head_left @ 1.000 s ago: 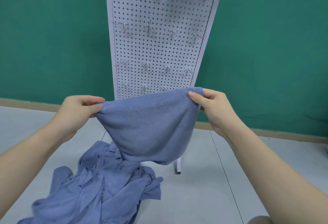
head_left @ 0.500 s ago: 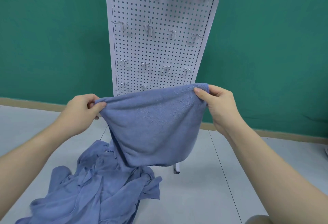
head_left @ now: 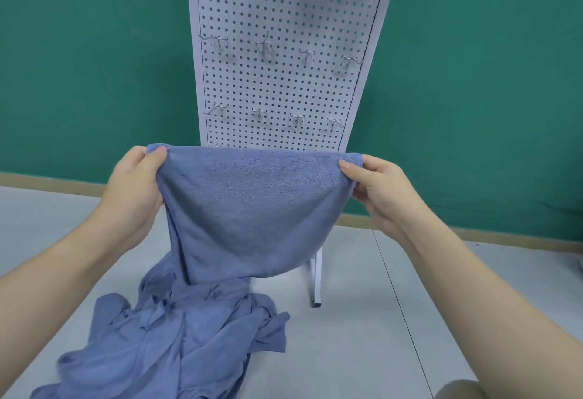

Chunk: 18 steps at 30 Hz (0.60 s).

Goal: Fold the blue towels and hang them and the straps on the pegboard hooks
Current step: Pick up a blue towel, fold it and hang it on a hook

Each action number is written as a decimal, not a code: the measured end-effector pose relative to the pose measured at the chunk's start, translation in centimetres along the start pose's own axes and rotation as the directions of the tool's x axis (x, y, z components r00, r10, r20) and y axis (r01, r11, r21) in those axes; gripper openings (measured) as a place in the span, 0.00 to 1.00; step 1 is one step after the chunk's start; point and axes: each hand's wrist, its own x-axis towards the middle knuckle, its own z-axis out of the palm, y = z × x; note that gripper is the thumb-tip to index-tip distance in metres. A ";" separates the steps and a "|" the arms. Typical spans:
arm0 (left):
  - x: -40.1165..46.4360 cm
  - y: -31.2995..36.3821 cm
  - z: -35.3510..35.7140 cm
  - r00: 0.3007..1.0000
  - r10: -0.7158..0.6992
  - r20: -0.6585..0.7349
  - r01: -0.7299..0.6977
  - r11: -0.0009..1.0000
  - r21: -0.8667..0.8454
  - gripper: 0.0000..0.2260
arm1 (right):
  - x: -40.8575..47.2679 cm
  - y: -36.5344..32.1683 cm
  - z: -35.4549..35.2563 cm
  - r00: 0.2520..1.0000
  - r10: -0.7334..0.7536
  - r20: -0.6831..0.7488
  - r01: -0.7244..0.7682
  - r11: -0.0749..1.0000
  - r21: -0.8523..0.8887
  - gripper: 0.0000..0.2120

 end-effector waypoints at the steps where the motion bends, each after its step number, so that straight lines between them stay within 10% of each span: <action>1: 0.1 -0.1 0.0 0.999 0.027 -0.026 -0.027 1.000 0.013 0.09 | -0.1 0.0 0.1 1.000 0.003 0.012 -0.003 1.000 -0.001 0.09; 18: 0.8 -0.5 -0.7 0.998 -0.023 -0.051 0.023 1.000 0.014 0.10 | -0.5 -0.8 0.2 0.999 -0.050 -0.009 0.050 0.999 0.014 0.21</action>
